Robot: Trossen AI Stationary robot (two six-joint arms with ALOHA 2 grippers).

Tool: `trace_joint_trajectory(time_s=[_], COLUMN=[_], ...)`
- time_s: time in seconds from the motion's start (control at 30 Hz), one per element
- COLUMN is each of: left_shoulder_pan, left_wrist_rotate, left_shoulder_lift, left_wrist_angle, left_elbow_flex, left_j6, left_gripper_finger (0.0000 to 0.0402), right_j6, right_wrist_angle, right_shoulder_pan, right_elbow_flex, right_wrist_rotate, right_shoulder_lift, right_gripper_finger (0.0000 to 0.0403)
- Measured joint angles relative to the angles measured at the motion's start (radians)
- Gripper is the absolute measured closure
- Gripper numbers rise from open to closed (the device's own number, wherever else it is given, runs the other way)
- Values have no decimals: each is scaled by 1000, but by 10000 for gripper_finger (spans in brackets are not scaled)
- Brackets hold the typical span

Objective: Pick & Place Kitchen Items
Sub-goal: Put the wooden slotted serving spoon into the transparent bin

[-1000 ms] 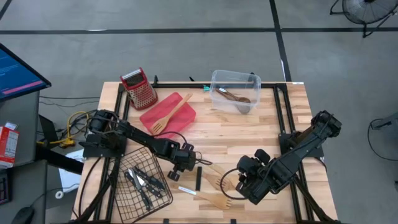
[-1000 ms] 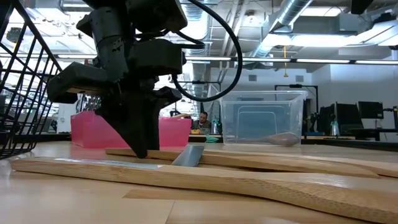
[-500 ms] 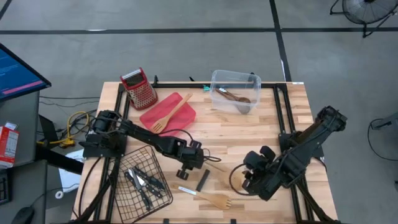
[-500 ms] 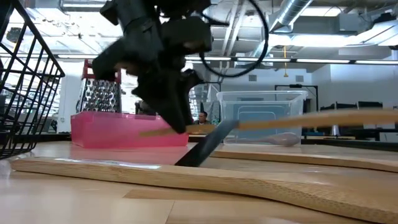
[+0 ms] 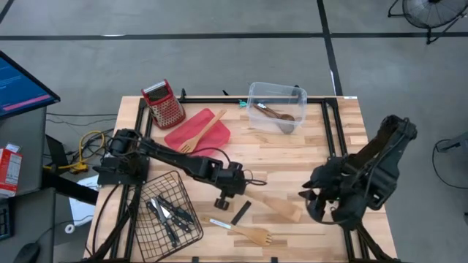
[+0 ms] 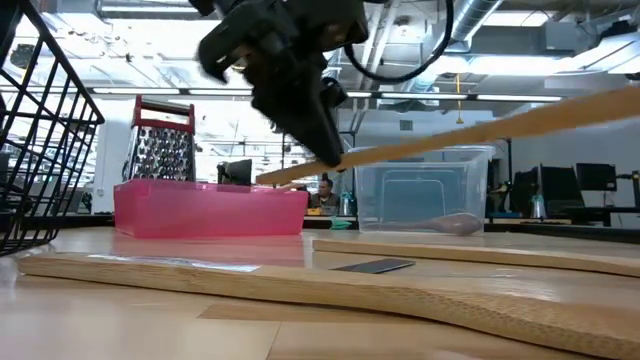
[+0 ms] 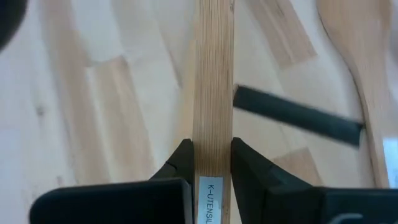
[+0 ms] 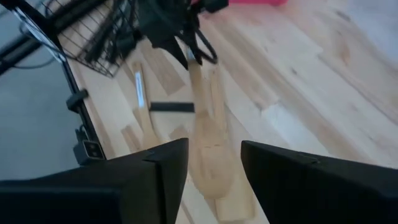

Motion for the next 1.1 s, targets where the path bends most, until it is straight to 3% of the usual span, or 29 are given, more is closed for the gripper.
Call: trace_joint_trajectory(time_s=[0.17,0.53,0.77,1.1], left_shoulder_pan=[18,88,95,94], left_wrist_rotate=[-5,-24,6,-25], left_shoulder_lift=[-78,-400,-572,-692], left_wrist_angle=[8,17,50,56], left_elbow_flex=[25,28,28,28], left_j6=[-70,-176,-243,-263], left_gripper_finger=[358,359,400,401], right_j6=[5,0,-33,-41], right_wrist_angle=[-5,-4,-4,-8], right_shoulder_pan=[37,83,89,69], right_elbow_flex=[0,0,0,0], right_wrist_rotate=[55,194,285,356], right_shoulder_lift=[-23,-89,-109,-100], right_gripper_finger=[243,246,248,249])
